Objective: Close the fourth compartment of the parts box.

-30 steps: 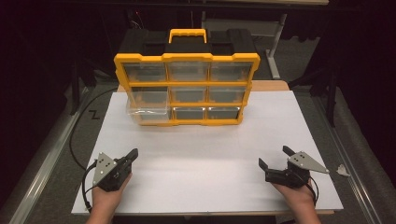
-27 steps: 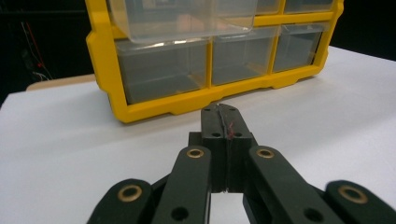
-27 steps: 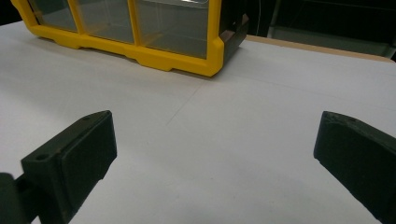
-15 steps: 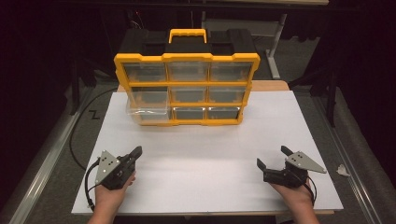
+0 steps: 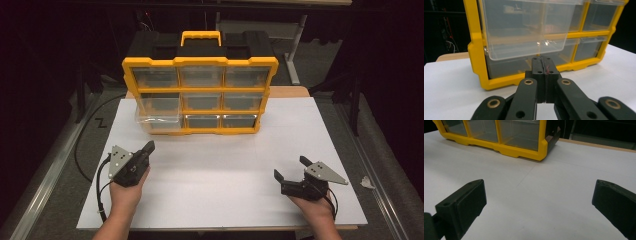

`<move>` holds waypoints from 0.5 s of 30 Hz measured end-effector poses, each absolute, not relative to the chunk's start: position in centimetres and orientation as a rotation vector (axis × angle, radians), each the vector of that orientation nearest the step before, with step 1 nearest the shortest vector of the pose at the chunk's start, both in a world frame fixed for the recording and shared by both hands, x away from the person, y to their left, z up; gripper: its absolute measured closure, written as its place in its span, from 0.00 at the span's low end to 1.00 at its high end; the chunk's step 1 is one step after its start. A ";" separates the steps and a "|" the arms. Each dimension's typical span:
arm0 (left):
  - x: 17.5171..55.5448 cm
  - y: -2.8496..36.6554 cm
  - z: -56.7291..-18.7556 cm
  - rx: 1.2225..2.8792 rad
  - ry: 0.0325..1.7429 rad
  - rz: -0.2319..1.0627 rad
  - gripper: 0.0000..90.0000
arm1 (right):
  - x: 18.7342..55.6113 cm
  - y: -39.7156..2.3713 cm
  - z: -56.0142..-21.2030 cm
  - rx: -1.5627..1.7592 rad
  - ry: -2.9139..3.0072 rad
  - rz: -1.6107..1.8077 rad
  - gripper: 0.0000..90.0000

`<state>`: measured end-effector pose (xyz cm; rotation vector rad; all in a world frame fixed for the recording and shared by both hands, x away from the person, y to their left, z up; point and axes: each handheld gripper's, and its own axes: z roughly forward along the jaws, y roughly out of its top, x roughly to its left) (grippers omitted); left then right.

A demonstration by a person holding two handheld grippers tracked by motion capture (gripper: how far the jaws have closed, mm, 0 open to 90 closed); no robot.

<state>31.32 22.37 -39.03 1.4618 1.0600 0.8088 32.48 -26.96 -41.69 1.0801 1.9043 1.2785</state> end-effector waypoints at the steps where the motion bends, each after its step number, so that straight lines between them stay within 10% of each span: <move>1: 31.5 22.3 -38.9 1.461 1.062 0.810 1.00 | 32.5 -27.0 -41.7 1.080 1.904 1.278 0.01; 15: 33.6 21.5 -37.2 1.451 1.063 0.849 1.00 | 32.5 -27.0 -41.6 1.084 1.898 1.289 0.01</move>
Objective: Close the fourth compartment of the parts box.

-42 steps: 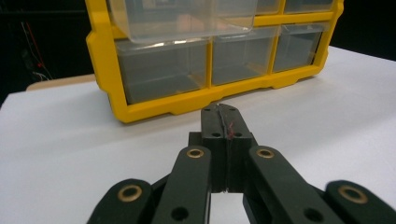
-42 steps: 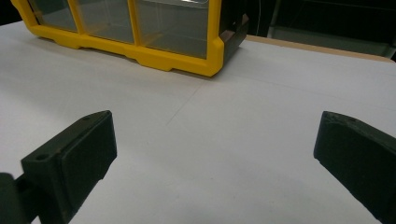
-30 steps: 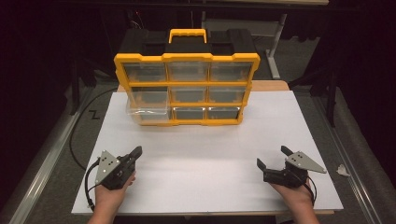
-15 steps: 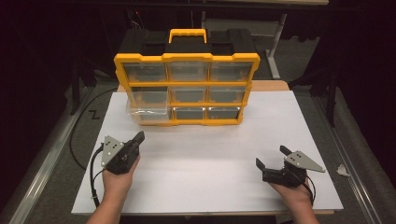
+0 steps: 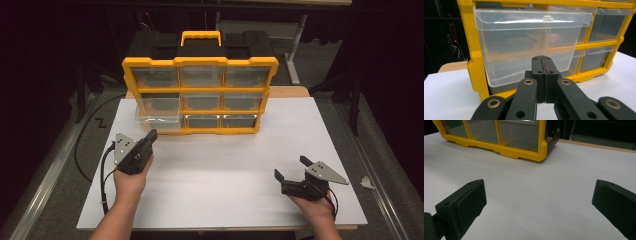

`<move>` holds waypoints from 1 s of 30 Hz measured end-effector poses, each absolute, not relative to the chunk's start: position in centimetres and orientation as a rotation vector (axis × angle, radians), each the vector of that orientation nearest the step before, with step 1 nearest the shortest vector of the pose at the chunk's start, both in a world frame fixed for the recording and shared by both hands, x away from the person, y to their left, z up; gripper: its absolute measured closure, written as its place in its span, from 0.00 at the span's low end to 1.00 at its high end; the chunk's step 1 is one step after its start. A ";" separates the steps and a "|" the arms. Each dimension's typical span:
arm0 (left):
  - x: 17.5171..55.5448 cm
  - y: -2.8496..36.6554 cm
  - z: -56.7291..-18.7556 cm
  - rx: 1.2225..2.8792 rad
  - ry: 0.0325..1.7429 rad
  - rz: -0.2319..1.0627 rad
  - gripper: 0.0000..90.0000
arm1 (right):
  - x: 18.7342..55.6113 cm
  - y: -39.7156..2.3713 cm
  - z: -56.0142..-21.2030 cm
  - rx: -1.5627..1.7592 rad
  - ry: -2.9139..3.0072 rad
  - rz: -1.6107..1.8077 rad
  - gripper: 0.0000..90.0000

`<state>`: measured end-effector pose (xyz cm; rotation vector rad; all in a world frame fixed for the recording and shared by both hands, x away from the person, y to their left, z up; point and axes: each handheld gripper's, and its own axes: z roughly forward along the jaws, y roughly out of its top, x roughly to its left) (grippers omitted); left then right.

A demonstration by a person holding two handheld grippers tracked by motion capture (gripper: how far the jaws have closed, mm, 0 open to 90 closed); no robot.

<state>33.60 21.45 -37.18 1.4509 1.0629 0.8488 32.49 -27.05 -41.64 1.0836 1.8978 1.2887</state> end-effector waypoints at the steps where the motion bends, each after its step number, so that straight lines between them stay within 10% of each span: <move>1: 33.8 21.3 -37.0 1.446 1.063 0.851 1.00 | 32.5 -27.1 -41.7 1.084 1.897 1.288 0.01; 30: 35.3 20.0 -35.3 1.398 1.034 0.941 1.00 | 32.5 -27.3 -41.7 1.097 1.881 1.299 0.01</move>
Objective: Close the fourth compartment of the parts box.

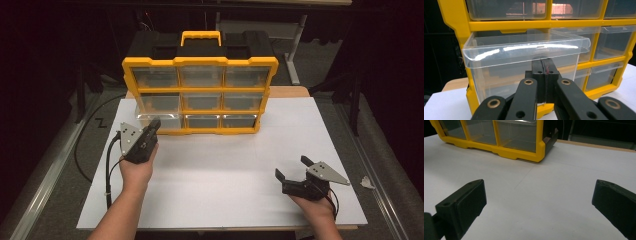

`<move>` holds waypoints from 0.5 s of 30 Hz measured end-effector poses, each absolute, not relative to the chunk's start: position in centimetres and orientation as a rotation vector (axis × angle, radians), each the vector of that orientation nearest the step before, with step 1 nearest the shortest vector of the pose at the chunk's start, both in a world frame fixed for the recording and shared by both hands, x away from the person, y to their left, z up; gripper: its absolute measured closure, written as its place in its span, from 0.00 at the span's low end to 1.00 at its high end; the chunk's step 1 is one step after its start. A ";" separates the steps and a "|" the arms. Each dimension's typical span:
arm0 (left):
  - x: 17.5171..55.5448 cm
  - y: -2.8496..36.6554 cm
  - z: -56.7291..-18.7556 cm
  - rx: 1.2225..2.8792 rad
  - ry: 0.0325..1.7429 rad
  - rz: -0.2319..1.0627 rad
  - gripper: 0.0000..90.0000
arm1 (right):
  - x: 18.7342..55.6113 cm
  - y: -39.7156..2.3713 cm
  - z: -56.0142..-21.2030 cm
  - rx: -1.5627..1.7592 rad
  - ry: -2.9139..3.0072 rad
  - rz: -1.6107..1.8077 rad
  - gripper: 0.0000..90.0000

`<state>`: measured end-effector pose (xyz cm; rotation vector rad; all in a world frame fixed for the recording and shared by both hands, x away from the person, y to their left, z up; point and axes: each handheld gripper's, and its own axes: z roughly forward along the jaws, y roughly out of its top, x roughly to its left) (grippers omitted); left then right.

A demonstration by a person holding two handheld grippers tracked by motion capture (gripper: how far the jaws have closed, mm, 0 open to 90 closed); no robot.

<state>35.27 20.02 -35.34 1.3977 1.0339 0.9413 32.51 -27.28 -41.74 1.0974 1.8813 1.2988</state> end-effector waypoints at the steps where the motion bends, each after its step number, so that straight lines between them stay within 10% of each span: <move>1: 35.3 20.0 -35.3 1.397 1.034 0.941 1.00 | 32.5 -27.3 -41.7 1.098 1.881 1.300 0.01; 15: 36.3 19.8 -35.3 1.394 1.044 0.951 1.00 | 32.5 -27.3 -41.7 1.096 1.879 1.301 0.01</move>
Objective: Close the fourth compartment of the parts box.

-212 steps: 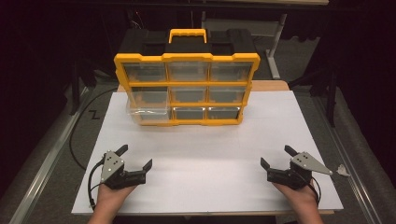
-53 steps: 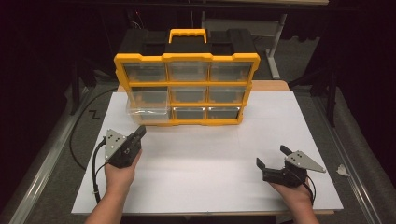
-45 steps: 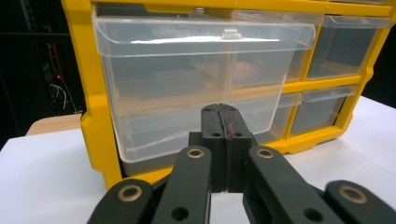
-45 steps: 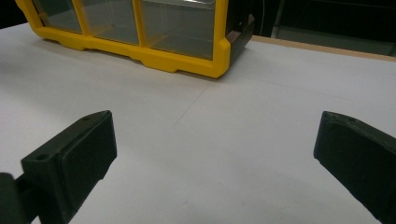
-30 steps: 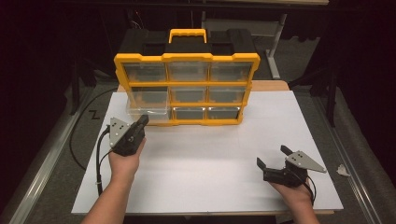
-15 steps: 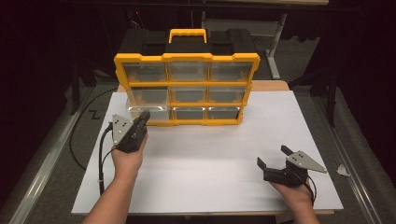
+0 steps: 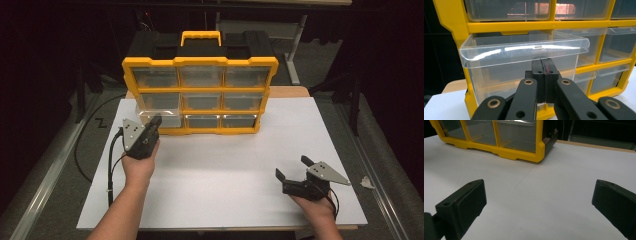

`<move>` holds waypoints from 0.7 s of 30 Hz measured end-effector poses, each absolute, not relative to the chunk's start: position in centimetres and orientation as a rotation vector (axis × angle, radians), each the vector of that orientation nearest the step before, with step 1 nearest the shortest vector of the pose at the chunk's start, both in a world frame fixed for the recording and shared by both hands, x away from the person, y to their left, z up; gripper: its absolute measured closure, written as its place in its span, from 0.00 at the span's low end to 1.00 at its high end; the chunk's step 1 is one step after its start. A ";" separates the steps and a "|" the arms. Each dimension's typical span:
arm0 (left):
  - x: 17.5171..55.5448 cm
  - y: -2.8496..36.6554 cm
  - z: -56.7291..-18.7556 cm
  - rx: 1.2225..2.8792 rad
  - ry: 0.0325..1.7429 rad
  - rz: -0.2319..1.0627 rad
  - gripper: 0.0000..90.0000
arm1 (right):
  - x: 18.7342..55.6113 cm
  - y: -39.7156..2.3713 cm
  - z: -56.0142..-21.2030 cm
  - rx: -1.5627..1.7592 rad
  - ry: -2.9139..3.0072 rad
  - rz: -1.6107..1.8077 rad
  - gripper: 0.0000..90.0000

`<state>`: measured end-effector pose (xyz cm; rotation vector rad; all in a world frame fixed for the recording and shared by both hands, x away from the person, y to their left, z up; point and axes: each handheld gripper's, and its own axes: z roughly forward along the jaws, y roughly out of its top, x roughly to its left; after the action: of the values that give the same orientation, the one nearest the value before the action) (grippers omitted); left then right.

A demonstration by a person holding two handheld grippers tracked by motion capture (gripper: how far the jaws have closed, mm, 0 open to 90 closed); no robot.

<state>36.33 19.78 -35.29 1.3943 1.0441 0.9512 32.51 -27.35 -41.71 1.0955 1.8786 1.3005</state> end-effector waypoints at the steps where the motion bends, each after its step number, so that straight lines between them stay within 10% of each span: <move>1: 36.4 19.8 -35.3 1.393 1.046 0.951 1.00 | 32.5 -27.3 -41.7 1.096 1.879 1.301 0.01; 21: 38.8 19.3 -35.0 1.398 1.065 0.980 1.00 | 32.5 -27.5 -41.7 1.100 1.871 1.310 0.01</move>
<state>38.83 19.28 -34.96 1.3979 1.0653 0.9799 32.47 -27.51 -41.66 1.0999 1.8708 1.3099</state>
